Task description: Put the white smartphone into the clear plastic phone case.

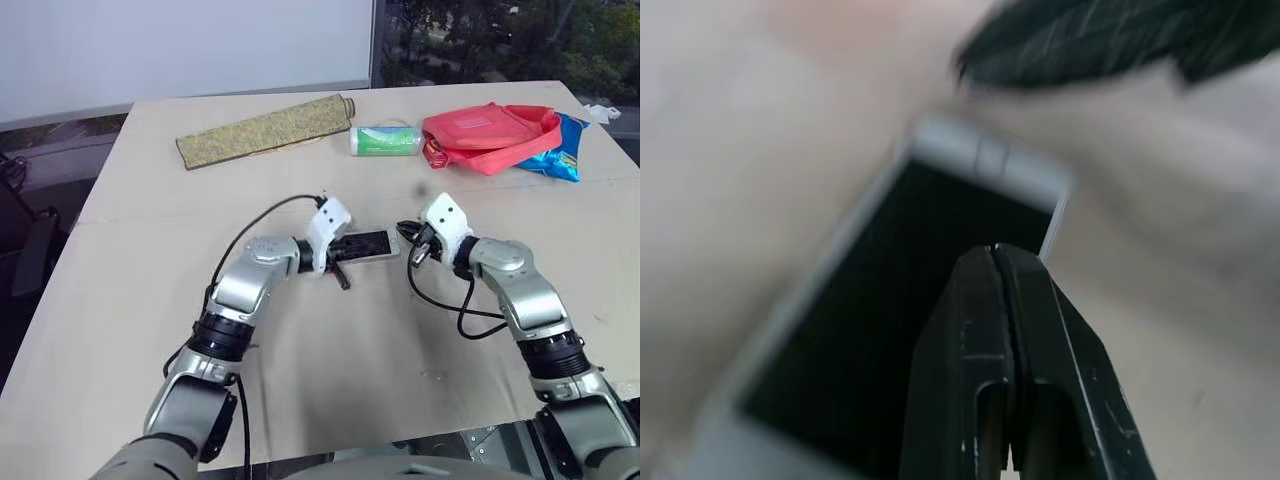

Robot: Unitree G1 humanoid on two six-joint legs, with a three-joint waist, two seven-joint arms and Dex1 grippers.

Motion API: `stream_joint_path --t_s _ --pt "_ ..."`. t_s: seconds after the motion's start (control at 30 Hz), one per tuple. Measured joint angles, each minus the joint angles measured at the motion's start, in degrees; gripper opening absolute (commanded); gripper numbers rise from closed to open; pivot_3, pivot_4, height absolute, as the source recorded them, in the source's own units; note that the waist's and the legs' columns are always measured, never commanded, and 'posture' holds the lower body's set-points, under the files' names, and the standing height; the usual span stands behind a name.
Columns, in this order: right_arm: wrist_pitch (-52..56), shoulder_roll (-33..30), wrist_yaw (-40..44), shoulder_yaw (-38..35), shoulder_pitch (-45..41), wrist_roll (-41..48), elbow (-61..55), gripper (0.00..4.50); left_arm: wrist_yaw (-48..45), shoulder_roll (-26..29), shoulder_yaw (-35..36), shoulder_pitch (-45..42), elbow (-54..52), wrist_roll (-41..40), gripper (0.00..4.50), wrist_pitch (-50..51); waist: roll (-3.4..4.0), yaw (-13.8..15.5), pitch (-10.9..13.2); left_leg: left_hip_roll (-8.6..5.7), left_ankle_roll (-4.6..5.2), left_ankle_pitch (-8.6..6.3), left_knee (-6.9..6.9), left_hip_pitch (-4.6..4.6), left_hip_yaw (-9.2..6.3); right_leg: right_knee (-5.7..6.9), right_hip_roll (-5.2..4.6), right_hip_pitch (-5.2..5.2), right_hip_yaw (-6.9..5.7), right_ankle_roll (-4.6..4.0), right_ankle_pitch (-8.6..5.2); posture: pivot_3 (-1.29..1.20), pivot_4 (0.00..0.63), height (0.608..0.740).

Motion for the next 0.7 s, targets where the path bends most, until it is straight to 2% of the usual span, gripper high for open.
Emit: stream_joint_path --t_s 0.2,0.37,0.7 --pt "0.6 2.7 1.3 -2.7 2.8 6.5 2.8 0.07 -0.4 0.7 -0.4 0.3 1.0 1.1 0.0 -2.4 0.0 0.0 0.0 -0.02 0.0 0.0 0.02 0.15 0.1 0.0 -0.04 0.12 0.1 0.02 0.01 0.0 0.15 0.74" --pt "-0.8 3.0 2.4 -3.7 2.8 8.8 6.4 0.07 0.0 0.6 -0.4 0.8 1.5 1.1 0.0 -2.5 0.0 0.0 -0.1 0.01 0.01 -0.01 -0.08 0.88 0.06 -0.07 -0.02 0.81 0.06 0.02 -0.05 0.0 0.15 0.74" --pt "-5.7 4.3 4.8 -3.4 0.8 10.5 16.0 0.07 0.7 0.8 -0.4 1.4 2.0 1.5 0.0 -2.0 -0.07 -0.3 -1.0 0.05 0.01 -0.01 -0.07 1.19 0.13 -0.06 -0.01 1.06 0.11 0.0 -0.25 0.0 0.15 0.74"
